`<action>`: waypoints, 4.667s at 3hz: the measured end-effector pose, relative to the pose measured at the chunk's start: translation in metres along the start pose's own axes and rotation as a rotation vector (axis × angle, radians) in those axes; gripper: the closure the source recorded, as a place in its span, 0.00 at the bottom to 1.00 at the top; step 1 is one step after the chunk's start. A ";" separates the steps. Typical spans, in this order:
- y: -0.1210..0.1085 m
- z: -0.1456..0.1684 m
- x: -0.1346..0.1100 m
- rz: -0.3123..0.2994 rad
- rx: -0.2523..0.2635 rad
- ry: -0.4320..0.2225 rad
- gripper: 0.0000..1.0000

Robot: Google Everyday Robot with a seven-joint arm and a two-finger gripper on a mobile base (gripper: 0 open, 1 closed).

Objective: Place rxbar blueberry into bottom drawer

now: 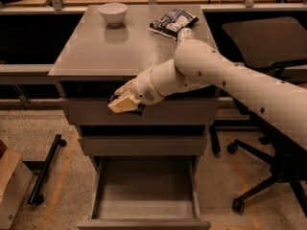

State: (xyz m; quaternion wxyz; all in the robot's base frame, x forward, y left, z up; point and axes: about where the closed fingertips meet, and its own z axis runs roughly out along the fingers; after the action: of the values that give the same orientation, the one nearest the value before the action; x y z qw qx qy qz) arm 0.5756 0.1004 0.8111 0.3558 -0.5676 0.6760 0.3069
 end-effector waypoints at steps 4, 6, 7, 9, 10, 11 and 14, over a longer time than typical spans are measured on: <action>0.038 0.160 0.181 0.161 -0.143 -0.031 1.00; 0.045 0.178 0.195 0.173 -0.164 -0.039 1.00; 0.055 0.213 0.230 0.207 -0.198 -0.019 1.00; 0.069 0.269 0.303 0.277 -0.207 0.023 1.00; 0.069 0.282 0.310 0.275 -0.206 0.026 1.00; 0.052 0.304 0.343 0.267 -0.161 0.010 1.00; 0.045 0.335 0.405 0.319 -0.129 0.002 1.00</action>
Offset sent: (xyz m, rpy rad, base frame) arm -0.0324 0.0269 -0.2278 0.0978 0.1788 0.0088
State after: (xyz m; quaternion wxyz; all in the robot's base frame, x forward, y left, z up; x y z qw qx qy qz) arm 0.5345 0.1599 0.2886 0.2647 -0.4750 0.7369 0.4017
